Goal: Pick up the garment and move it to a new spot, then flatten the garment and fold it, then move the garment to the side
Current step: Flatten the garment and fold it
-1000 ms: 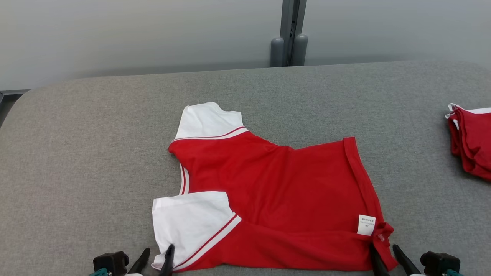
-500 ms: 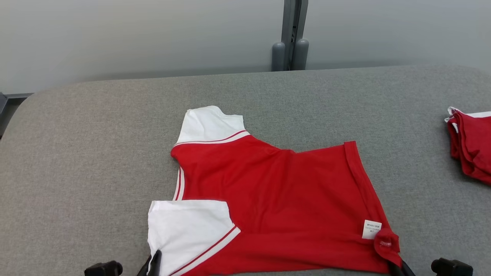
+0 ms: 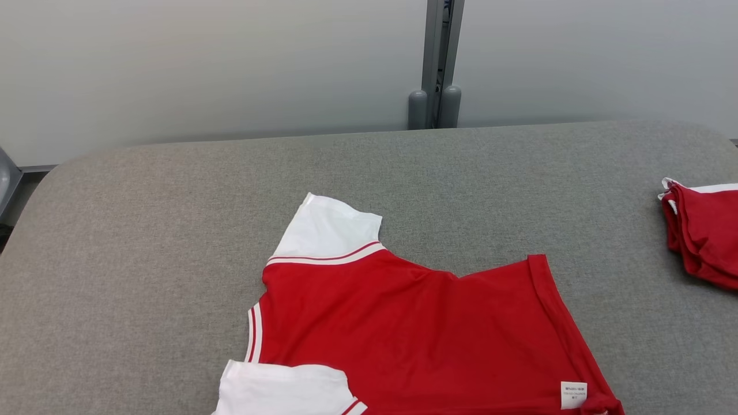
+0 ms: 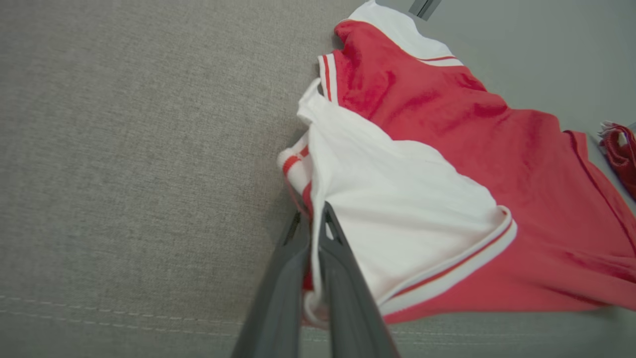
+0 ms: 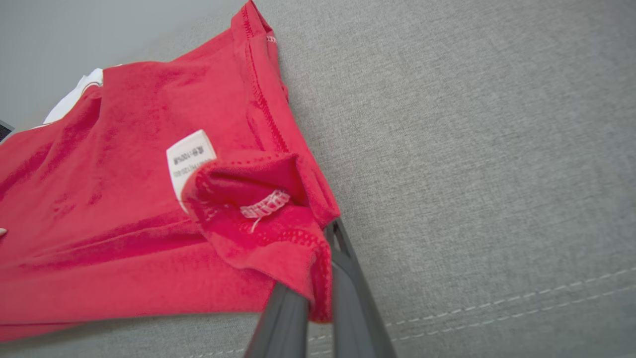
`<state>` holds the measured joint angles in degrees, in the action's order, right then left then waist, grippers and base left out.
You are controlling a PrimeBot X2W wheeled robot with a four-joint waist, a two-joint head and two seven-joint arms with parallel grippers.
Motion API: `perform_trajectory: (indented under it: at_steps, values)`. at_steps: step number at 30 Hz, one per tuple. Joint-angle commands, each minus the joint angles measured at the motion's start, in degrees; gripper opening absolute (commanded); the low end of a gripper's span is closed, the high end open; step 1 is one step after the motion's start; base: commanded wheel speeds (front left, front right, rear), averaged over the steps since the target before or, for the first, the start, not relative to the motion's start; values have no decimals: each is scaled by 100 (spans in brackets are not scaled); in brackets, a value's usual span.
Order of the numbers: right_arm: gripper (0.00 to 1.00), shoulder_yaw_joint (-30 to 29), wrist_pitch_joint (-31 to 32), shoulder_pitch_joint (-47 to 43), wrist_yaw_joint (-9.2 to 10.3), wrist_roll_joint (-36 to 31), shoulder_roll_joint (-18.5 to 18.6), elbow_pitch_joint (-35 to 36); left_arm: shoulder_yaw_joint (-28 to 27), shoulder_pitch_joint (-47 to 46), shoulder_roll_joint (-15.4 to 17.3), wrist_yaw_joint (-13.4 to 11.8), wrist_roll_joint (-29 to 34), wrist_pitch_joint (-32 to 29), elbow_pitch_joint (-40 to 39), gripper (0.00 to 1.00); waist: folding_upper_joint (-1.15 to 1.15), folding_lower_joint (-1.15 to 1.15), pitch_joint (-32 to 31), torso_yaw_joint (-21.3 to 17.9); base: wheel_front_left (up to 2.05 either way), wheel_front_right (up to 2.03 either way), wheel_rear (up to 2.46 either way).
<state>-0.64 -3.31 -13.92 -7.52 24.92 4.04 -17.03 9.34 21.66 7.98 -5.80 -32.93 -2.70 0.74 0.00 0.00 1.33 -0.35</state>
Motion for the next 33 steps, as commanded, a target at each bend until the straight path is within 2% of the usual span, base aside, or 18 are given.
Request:
perform_trajectory:
  at_steps: [1,2,3,4,5,17,26,33]
  values:
    - [0,-88,30,-34,6,-20,45,34,-43,22,48,-61,-51,-27,-55,0,0,0,-9,7,0,0,0]
    - [0,-107,69,-29,6,-23,31,47,-20,24,55,-69,-43,-69,-82,0,0,0,-13,18,0,0,0]
    - [13,-107,98,-20,6,-39,20,56,18,-10,74,-64,1,-98,-96,0,0,0,-20,27,0,0,0]
    - [70,-94,117,14,5,-58,10,102,46,-62,63,-60,20,-104,-96,42,0,0,-27,32,0,0,0]
    - [100,-79,128,50,5,-89,6,147,57,-143,50,-61,48,-56,-104,100,0,0,-35,36,0,0,0]
    - [100,-207,-380,580,3,-861,-21,1568,-21,-1127,298,-186,1045,1348,-265,100,0,0,-48,-69,0,0,0]
    - [100,-169,-216,603,3,-1037,-87,2116,23,-1554,369,-227,1248,1459,-355,100,0,0,127,-105,0,0,0]
    - [100,-156,-216,845,3,-967,-101,2231,204,-2531,423,60,1277,1325,-224,100,0,0,637,-137,0,0,0]
